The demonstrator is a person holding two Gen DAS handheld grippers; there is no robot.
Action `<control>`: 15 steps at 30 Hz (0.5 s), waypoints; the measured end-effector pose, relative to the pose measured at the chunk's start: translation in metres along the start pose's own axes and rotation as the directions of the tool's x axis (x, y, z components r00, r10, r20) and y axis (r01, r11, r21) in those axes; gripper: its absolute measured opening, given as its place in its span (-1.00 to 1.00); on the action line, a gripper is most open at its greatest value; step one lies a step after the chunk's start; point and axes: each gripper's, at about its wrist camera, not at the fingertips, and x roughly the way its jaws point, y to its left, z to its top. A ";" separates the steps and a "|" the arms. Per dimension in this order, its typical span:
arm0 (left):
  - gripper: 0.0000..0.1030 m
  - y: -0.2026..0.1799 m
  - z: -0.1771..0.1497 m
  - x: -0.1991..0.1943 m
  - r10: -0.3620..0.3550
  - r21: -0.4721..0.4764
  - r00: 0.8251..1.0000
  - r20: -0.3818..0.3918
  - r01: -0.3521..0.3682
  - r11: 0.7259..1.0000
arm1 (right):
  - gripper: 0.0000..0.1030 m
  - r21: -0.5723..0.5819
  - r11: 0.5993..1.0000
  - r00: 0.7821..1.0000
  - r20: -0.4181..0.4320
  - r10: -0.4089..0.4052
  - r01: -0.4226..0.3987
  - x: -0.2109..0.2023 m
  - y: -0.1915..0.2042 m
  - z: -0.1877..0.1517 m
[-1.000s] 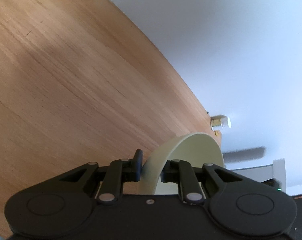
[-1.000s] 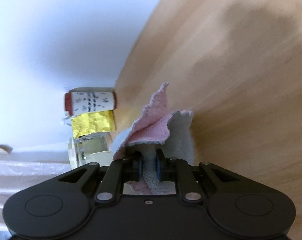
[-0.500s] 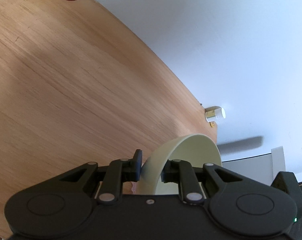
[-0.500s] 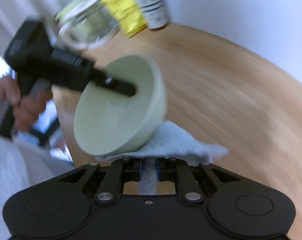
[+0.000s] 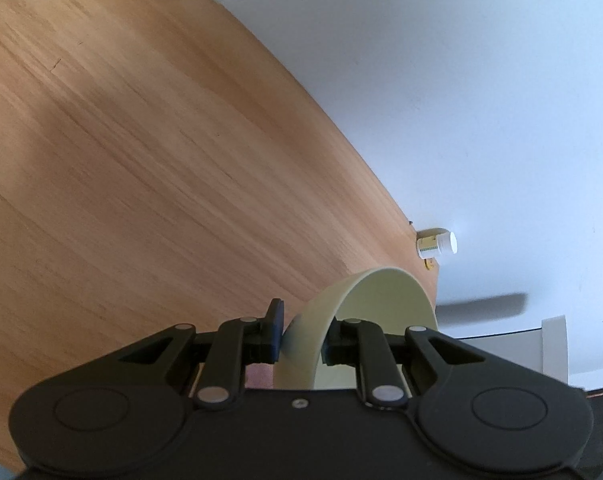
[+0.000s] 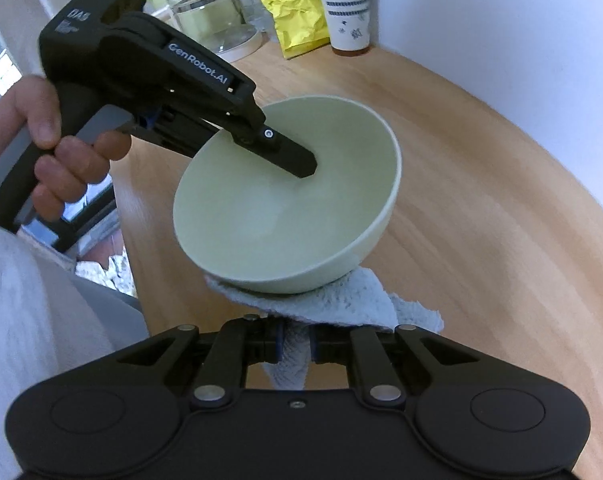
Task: Clean bowl
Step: 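Wipe the bowl's outer base again with the cloth in the right gripper while the left gripper holds the bowl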
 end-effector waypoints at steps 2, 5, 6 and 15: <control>-0.70 -0.002 -0.002 0.002 -0.004 0.004 1.000 0.001 0.004 1.000 | -0.75 0.031 0.999 1.000 -0.003 0.019 -0.019 0.004 0.004 0.000; -0.70 -0.005 -0.004 0.004 -0.012 0.000 1.000 0.006 0.012 1.000 | -0.75 0.094 0.994 0.999 0.015 0.052 -0.053 0.009 0.011 -0.001; -0.70 -0.005 -0.004 0.005 -0.014 0.001 1.000 0.007 0.014 1.000 | -0.75 0.120 0.990 0.997 0.027 0.066 -0.068 0.009 0.011 -0.001; -0.70 -0.008 -0.004 0.009 -0.037 0.022 0.999 0.015 0.036 0.999 | -0.75 0.239 0.967 0.989 0.136 0.053 -0.084 0.009 0.021 0.010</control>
